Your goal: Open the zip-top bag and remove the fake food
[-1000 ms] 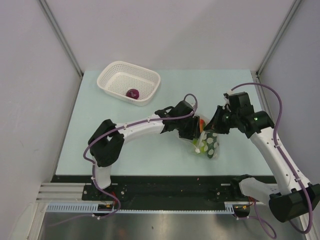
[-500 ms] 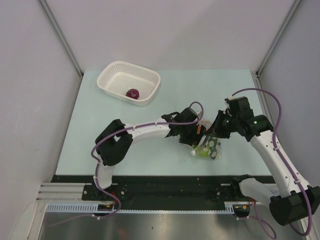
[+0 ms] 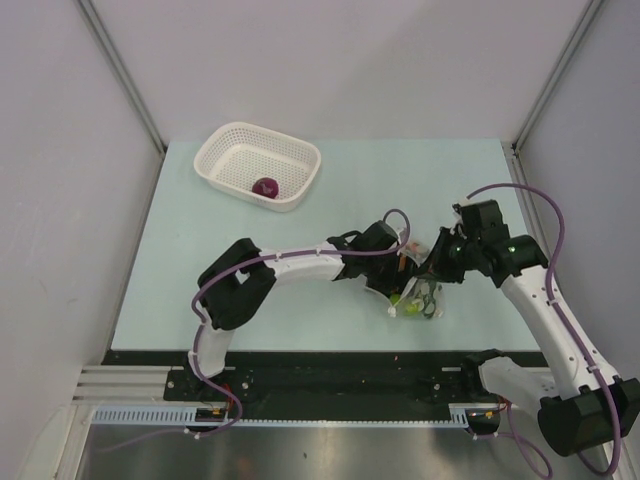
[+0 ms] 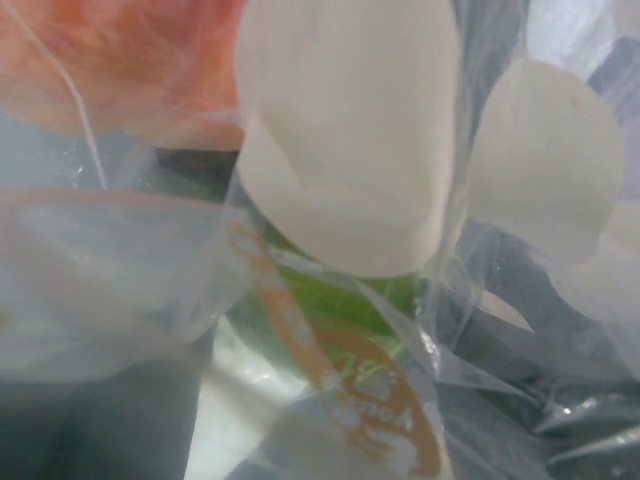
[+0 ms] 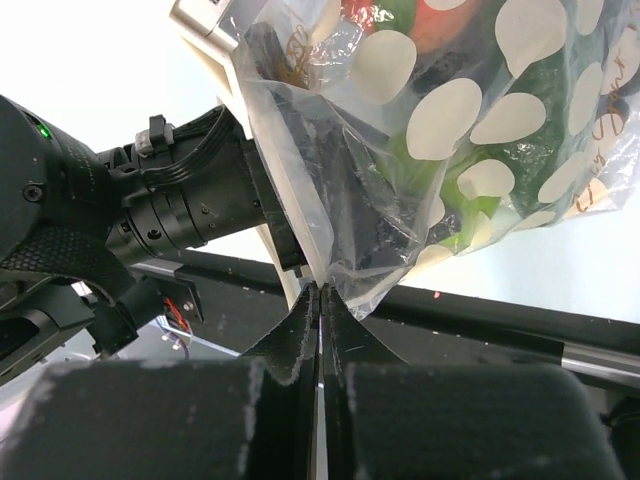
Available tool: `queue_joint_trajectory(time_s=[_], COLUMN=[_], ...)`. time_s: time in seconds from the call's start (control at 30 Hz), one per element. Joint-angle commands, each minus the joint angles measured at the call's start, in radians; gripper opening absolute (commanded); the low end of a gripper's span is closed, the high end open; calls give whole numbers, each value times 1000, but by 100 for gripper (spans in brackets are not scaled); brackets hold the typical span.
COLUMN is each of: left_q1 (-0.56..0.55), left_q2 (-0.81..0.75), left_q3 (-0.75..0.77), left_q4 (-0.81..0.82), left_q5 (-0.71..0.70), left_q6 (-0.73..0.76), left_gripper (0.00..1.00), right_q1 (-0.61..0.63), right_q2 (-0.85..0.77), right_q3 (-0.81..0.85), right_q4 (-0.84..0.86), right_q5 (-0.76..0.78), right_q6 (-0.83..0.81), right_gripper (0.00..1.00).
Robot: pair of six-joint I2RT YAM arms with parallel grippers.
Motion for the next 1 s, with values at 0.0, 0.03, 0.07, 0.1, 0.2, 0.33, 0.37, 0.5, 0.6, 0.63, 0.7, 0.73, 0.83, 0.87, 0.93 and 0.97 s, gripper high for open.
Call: queue_joint_trajectory(time_s=[0.0, 0.03, 0.07, 0.1, 0.2, 0.33, 0.37, 0.5, 0.6, 0.63, 0.7, 0.73, 0.83, 0.87, 0.93, 0.97], left_q1=[-7, -7, -7, -7, -7, -7, -6, -7, -6, -7, -7, -7, -7, -7, -7, -9], left_q2=[-4, -12, -17, -21, -40, -73, -89, -147, -188, -202, -245, -262, -319, -333, -372, -386], left_q3=[-55, -59, -59, -56, -20, 51, 74, 80, 59, 42, 22, -2, -35, -39, -52, -55], left_q4=[40, 39, 37, 33, -13, -108, -125, -159, -167, -167, -155, -144, -124, -128, -127, -125], left_q5=[1, 1, -1, -4, -30, -80, -94, -151, -159, -159, -159, -154, -163, -174, -186, -198], left_q6=[-18, -13, -12, -4, 22, 73, 94, 122, 131, 133, 142, 149, 165, 168, 186, 195], left_gripper=[77, 69, 64, 58, 37, 16, 15, 4, 1, 0, 0, 0, 0, 0, 0, 0], right_q1=[-14, -17, -18, -24, -28, -33, -34, -36, -47, -50, -51, -51, -53, -51, -53, -53], right_q2=[-34, -37, -37, -38, -38, -32, -35, -46, -49, -49, -43, -40, -31, -31, -32, -34], right_q3=[-8, -8, -8, -8, 6, 33, 39, 41, 42, 50, 59, 70, 70, 67, 59, 52], right_q4=[-28, -28, -28, -28, -28, -28, -29, -39, -49, -48, -46, -46, -48, -46, -46, -48], right_q5=[-10, -11, -13, -14, -13, -1, 5, 47, 91, 100, 111, 120, 131, 133, 140, 140], right_q6=[-37, -37, -39, -42, -45, -53, -54, -69, -83, -86, -91, -92, -96, -97, -96, -97], right_gripper=[0, 0, 0, 0, 0, 0, 0, 0, 0, 0, 0, 0, 0, 0, 0, 0])
